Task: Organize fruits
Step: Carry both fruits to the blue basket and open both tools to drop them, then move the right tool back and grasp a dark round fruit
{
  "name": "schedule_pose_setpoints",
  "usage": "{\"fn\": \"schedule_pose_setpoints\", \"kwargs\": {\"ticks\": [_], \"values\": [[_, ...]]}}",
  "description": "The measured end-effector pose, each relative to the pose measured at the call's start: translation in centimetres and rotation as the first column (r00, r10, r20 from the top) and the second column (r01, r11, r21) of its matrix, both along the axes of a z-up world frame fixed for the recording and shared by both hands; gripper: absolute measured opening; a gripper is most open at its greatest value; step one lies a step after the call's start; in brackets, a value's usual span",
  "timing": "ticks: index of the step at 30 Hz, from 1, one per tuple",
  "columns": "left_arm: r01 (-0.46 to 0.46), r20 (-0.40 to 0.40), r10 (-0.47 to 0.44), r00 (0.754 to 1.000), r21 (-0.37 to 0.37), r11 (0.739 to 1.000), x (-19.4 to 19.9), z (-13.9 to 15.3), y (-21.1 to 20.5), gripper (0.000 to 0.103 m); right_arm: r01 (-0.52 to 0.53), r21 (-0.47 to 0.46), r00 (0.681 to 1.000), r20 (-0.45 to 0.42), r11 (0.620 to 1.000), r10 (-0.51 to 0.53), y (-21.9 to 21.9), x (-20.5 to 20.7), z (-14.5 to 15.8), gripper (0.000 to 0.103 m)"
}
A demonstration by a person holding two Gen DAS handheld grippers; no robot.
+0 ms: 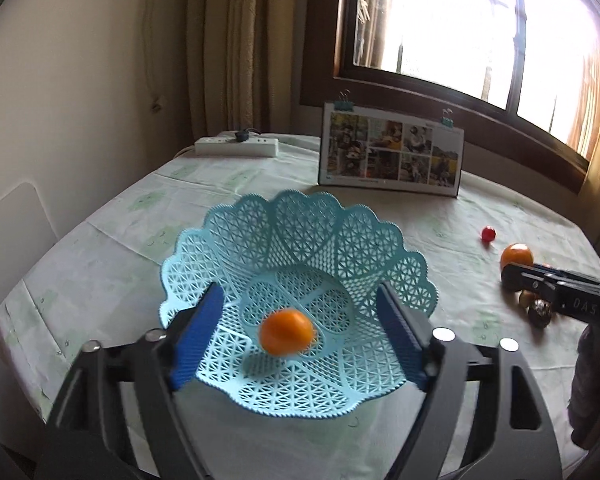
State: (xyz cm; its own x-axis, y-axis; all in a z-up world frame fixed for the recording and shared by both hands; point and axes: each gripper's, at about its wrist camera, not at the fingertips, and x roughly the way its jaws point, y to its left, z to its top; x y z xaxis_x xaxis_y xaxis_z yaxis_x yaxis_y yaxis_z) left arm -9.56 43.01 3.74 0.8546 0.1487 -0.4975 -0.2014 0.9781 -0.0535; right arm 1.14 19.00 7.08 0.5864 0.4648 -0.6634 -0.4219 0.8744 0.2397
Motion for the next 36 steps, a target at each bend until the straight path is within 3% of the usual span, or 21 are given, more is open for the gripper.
{"fn": "schedule_pose_setpoints", "kwargs": {"ticks": [9, 17, 19, 25, 36], "values": [[-0.042, 0.053, 0.039, 0.998, 0.059, 0.997, -1.1, 0.4, 1.0, 0.099, -0.124, 0.008, 0.992, 0.002, 0.992, 0.124, 6.4, -0.1, 0.6, 0.046], [-0.105, 0.081, 0.1, 0.992, 0.054, 0.993, -2.0, 0.7, 2.3, 0.1, -0.169, 0.02, 0.985, -0.018, 0.985, 0.169, 9.5, 0.2, 0.0, 0.05], [-0.126, 0.081, 0.122, 0.989, 0.055, 0.99, -2.0, 0.6, 2.8, 0.1, -0.164, 0.024, 0.986, -0.007, 0.986, 0.164, 9.5, 0.0, 0.2, 0.059], [-0.159, 0.08, 0.157, 0.984, 0.028, 0.987, -2.1, 0.5, 3.4, 0.1, -0.13, 0.037, 0.991, -0.006, 0.991, 0.131, 8.0, -0.1, 0.2, 0.059], [-0.113, 0.092, 0.109, 0.99, 0.034, 0.993, -2.2, 1.5, 1.0, 0.1, 0.009, 0.015, 0.999, 0.042, 1.0, -0.009, 2.4, -1.2, 0.1, 0.061]]}}
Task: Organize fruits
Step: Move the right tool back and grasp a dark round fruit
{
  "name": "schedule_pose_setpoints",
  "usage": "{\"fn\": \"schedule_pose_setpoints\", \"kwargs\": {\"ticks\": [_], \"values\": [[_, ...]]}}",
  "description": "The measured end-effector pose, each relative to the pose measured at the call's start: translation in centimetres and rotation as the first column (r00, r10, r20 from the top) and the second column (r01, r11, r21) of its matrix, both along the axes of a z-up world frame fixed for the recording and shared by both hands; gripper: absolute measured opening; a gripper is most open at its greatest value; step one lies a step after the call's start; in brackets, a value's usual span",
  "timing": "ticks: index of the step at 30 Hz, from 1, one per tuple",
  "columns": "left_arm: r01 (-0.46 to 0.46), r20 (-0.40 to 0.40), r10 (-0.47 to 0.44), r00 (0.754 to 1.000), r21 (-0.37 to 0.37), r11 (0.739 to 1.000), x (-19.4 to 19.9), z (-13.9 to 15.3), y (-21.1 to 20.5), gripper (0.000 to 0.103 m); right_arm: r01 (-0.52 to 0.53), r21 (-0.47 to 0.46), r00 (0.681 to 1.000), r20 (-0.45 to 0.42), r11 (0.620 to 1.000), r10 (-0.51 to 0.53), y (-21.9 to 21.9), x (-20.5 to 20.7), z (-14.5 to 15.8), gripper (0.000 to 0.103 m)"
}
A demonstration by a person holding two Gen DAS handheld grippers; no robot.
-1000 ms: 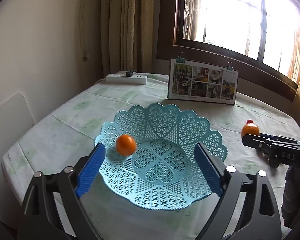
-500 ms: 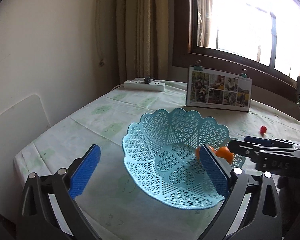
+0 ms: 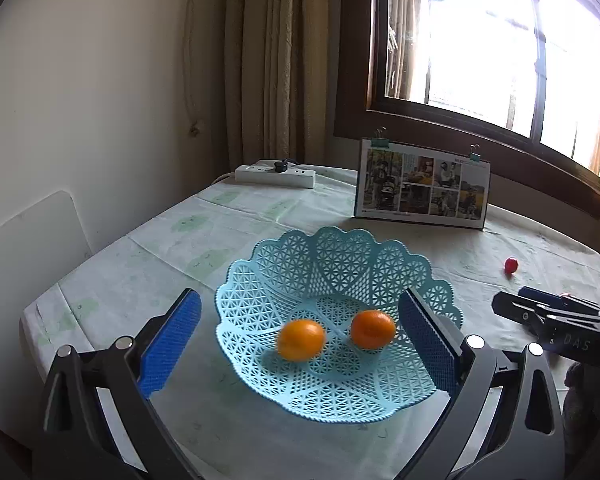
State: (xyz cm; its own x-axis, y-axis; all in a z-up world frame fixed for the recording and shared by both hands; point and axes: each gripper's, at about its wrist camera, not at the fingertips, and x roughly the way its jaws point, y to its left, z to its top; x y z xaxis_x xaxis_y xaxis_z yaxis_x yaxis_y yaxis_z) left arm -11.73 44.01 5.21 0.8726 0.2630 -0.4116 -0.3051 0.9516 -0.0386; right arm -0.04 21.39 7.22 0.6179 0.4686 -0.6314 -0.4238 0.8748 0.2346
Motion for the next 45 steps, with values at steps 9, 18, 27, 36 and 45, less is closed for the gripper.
{"fn": "schedule_pose_setpoints", "kwargs": {"ticks": [9, 18, 27, 36, 45], "values": [[0.043, 0.001, -0.043, 0.999, -0.008, 0.999, 0.4, 0.5, -2.1, 0.1, 0.172, -0.027, 0.985, -0.016, 0.985, -0.173, -8.1, -0.6, -1.4, 0.062], [0.083, -0.021, -0.083, 0.996, -0.016, 0.996, 1.6, 0.4, -4.9, 0.1, 0.274, -0.082, 0.959, -0.051, 0.958, -0.279, -13.6, -0.9, -3.4, 0.062], [0.121, -0.028, -0.121, 0.992, 0.006, 0.993, 1.9, 0.6, -7.2, 0.1, 0.22, -0.128, 0.965, -0.119, 0.967, -0.235, -13.8, 0.6, -5.5, 0.062], [0.147, -0.043, -0.146, 0.988, 0.019, 0.989, 2.4, 0.6, -8.7, 0.1, 0.177, -0.161, 0.971, -0.134, 0.971, -0.2, -12.7, 2.1, -6.1, 0.043], [0.23, -0.069, -0.228, 0.971, 0.03, 0.973, 4.8, 0.3, -12.1, 0.1, 0.212, -0.141, 0.965, -0.127, 0.967, -0.23, -15.3, 0.3, -5.7, 0.043]]}}
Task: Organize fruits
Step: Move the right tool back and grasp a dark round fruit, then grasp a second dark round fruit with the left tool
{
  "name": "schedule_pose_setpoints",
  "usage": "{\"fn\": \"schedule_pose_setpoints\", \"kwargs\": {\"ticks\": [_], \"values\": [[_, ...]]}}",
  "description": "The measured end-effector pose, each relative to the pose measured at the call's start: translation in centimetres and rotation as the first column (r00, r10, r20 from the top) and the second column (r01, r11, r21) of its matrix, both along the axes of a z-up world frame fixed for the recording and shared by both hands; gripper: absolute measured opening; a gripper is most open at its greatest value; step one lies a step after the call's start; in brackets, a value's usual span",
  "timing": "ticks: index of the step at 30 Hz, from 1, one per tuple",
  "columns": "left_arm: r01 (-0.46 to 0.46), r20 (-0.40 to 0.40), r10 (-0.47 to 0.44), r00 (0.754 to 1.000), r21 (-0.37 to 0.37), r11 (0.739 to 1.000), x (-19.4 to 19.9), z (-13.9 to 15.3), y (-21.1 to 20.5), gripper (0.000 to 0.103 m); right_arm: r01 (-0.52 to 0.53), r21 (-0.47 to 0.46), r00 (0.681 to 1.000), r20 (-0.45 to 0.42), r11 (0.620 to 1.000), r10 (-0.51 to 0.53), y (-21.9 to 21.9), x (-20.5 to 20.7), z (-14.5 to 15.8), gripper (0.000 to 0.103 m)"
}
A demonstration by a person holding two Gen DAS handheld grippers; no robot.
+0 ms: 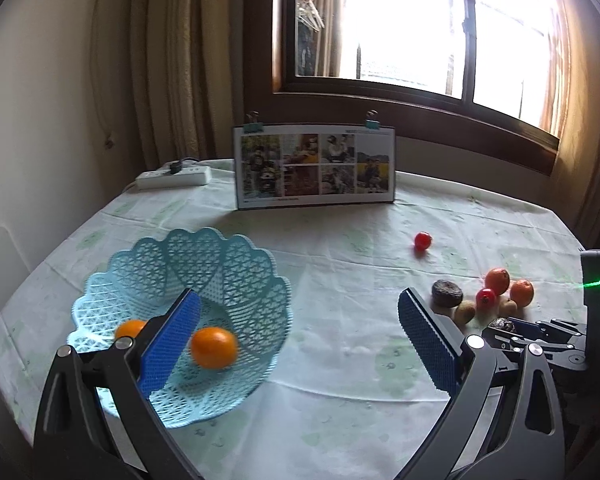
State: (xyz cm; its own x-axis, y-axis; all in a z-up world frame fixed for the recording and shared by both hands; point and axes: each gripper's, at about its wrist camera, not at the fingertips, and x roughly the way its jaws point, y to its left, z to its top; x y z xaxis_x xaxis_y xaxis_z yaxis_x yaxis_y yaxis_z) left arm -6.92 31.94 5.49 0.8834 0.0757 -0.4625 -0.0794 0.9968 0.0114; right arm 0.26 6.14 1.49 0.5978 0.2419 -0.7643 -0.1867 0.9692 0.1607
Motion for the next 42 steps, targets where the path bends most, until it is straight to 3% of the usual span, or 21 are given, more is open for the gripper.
{"fn": "schedule_pose_setpoints", "kwargs": {"ticks": [7, 14, 18, 30, 36, 40, 42], "values": [[0.084, -0.072, -0.086, 0.994, -0.03, 0.996, 3.9, -1.3, -3.6, 0.1, 0.034, 0.013, 0.999, 0.015, 0.999, -0.035, -2.1, -1.3, 0.1, 0.043], [0.159, -0.142, -0.154, 0.978, 0.022, 0.987, 7.5, -2.9, -8.3, 0.1, 0.052, 0.054, 0.999, 0.011, 0.997, -0.053, -3.3, -1.5, -0.3, 0.043], [0.206, -0.188, -0.2, 0.962, 0.014, 0.978, 9.2, -3.7, -10.5, 0.1, 0.054, 0.077, 0.998, 0.011, 0.996, -0.055, -3.7, -1.5, -0.3, 0.043], [0.248, -0.276, -0.232, 0.933, 0.023, 0.969, 12.8, -6.0, -13.3, 0.1, 0.065, 0.088, 0.998, 0.009, 0.994, -0.066, -3.9, -1.7, -0.4, 0.043], [0.261, -0.323, -0.244, 0.914, 0.008, 0.965, 14.0, -7.0, -13.7, 0.078, 0.067, 0.089, 0.998, 0.004, 0.994, -0.068, -3.9, -1.7, -0.5, 0.043], [0.268, -0.332, -0.259, 0.907, -0.019, 0.963, 14.2, -7.3, -13.7, 0.073, 0.067, 0.09, 0.998, 0.004, 0.994, -0.068, -3.9, -1.6, -0.6, 0.044], [0.278, -0.332, -0.273, 0.903, -0.033, 0.96, 14.2, -7.2, -13.7, 0.065, 0.067, 0.089, 0.998, 0.004, 0.994, -0.067, -3.9, -1.6, -0.6, 0.044]]}}
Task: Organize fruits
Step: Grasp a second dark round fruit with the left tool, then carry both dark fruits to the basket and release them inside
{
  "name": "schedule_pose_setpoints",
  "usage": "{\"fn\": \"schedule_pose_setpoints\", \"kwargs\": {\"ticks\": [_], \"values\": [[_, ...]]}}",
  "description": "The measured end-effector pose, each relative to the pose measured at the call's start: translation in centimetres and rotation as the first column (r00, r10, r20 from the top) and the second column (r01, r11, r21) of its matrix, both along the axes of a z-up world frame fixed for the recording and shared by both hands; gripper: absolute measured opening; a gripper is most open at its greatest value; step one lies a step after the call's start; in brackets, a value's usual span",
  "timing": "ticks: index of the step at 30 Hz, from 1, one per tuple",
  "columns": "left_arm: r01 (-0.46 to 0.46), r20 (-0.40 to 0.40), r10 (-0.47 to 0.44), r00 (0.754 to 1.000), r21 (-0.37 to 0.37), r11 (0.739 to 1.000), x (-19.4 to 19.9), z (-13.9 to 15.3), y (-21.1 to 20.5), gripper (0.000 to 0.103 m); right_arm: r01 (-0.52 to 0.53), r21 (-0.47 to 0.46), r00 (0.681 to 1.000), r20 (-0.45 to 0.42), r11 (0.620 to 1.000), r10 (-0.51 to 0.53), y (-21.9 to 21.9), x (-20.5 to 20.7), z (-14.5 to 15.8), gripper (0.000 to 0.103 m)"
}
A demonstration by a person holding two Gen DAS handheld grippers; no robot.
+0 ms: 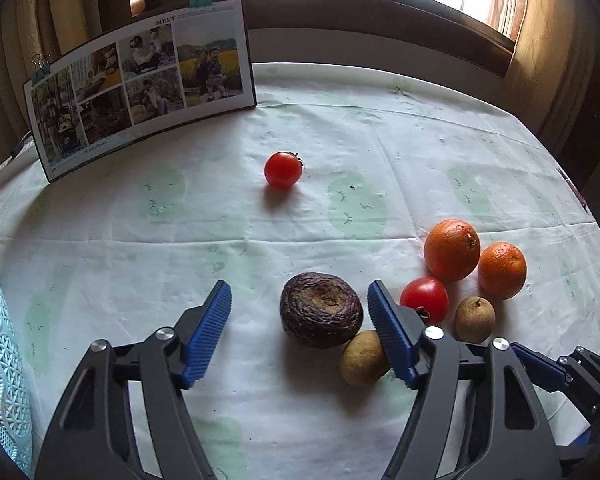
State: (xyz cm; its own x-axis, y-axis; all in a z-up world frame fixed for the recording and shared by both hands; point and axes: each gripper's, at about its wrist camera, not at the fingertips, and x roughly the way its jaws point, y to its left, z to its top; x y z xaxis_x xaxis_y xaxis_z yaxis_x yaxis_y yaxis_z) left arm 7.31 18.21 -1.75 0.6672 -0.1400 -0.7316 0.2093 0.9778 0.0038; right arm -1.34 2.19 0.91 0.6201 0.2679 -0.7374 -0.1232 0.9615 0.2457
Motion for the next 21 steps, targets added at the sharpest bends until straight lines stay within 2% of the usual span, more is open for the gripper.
{"fn": "schedule_pose_setpoints", "kwargs": {"ticks": [1, 3, 5, 11, 21], "values": [[0.006, -0.002, -0.006, 1.0, -0.008, 1.0, 0.0, 0.0, 0.0, 0.063, 0.0, 0.0, 1.0, 0.0, 1.0, 0.0, 0.0, 0.0, 0.0, 0.044], [0.017, -0.005, -0.017, 1.0, -0.022, 1.0, 0.0, 0.1, -0.2, 0.05, 0.0, 0.0, 1.0, 0.0, 1.0, 0.0, 0.0, 0.0, 0.0, 0.044], [0.028, -0.01, -0.028, 1.0, -0.033, 0.999, 0.0, 0.1, -0.2, 0.042, 0.0, 0.001, 1.0, 0.0, 1.0, 0.0, 0.0, 0.0, 0.0, 0.044], [0.003, -0.01, -0.004, 1.0, -0.054, 0.999, -0.2, 0.5, 0.8, 0.042, 0.0, 0.001, 1.0, 0.0, 1.0, 0.0, 0.0, 0.0, 0.0, 0.044], [-0.087, 0.058, 0.092, 0.994, -0.083, 0.993, -1.5, 2.9, 4.2, 0.042, -0.001, 0.005, 1.0, 0.003, 1.0, 0.001, 0.0, 0.0, 0.1, 0.044]]}}
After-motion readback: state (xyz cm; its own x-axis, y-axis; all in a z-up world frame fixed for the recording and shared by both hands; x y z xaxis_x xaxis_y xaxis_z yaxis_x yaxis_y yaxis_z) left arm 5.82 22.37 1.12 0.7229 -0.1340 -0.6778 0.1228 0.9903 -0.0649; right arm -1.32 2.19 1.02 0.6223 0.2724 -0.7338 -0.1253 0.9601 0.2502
